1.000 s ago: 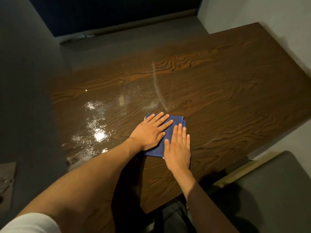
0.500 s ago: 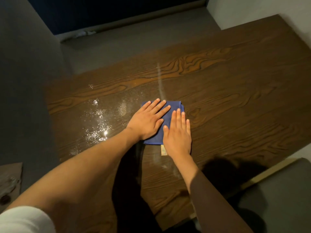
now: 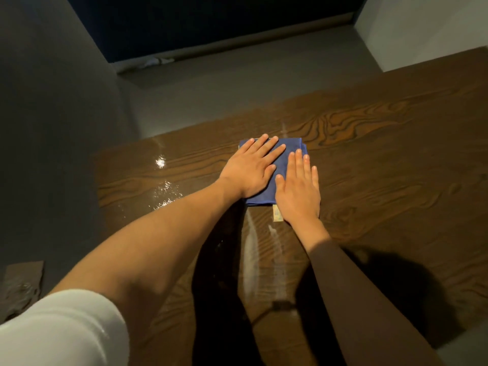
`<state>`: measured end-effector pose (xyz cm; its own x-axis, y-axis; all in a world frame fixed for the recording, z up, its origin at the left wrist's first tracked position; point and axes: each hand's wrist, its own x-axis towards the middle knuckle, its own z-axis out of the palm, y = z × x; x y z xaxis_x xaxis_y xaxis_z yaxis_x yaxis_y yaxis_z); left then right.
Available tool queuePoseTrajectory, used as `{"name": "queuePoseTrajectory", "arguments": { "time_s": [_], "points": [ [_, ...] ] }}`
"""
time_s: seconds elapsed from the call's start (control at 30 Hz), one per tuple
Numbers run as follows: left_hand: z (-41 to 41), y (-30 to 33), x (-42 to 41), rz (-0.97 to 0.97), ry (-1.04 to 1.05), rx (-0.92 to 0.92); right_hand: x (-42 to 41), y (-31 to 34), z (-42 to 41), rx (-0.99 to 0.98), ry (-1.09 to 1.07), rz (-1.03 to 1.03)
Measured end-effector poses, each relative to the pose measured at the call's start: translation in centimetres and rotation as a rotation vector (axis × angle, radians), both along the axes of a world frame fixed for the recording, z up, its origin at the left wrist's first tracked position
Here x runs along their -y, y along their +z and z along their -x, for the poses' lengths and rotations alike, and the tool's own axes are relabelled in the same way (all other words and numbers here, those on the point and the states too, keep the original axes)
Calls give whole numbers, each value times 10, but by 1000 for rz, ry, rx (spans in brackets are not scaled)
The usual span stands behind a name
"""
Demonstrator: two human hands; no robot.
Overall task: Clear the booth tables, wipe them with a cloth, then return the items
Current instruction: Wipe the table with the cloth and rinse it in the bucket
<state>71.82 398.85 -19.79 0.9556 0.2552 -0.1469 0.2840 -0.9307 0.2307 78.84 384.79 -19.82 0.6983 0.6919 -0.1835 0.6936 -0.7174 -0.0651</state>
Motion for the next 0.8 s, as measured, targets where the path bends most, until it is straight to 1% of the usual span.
{"name": "queuePoseTrajectory", "arguments": {
  "time_s": [0.2, 0.4, 0.57, 0.8],
  "points": [
    [-17, -1, -52, -4, -40, 5, -53, 1, -13, -14, -54, -10],
    [-12, -3, -95, -1, -84, 0, -94, 1, -1, -16, -120, -34],
    [12, -4, -117, -12, -95, 4, -117, 2, 26, -17, -121, -28],
    [78, -7, -132, -8, -58, 3, -132, 2, 89, 3, -70, -17]
  ]
}}
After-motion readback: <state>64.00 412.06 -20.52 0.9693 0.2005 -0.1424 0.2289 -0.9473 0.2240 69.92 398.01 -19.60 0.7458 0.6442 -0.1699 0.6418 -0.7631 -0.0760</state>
